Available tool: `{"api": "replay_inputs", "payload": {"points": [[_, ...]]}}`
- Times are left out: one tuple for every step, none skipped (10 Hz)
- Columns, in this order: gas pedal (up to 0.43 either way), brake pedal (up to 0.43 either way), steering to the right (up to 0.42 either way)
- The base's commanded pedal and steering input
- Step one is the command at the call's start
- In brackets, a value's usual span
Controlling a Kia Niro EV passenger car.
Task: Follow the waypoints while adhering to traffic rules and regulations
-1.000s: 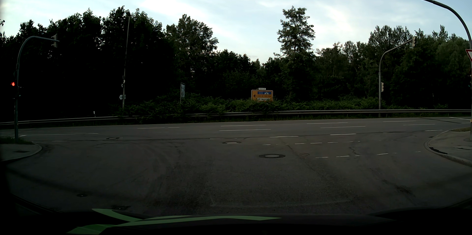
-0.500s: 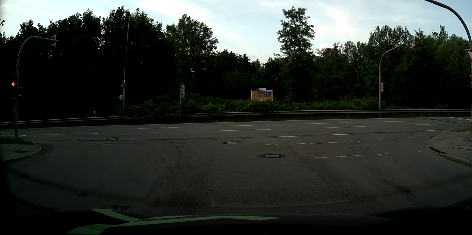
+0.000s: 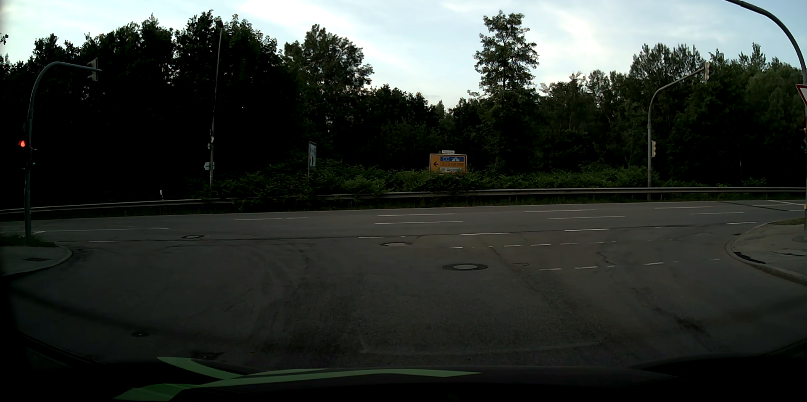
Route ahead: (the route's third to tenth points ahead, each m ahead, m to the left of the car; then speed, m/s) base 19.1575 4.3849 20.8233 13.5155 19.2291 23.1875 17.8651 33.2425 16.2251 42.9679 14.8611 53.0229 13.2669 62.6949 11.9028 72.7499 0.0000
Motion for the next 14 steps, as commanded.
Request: {"api": "replay_inputs", "payload": {"points": [[0.000, 0.317, -0.002], [0.000, 0.317, -0.003], [0.000, 0.317, -0.003], [0.000, 0.323, -0.003], [0.000, 0.317, -0.003], [0.000, 0.323, -0.003], [0.000, 0.317, -0.003], [0.000, 0.317, -0.003], [0.000, 0.317, -0.002], [0.000, 0.317, -0.003], [0.000, 0.317, -0.003], [0.000, 0.317, -0.003], [0.000, 0.317, -0.003], [0.000, 0.317, -0.003]]}}
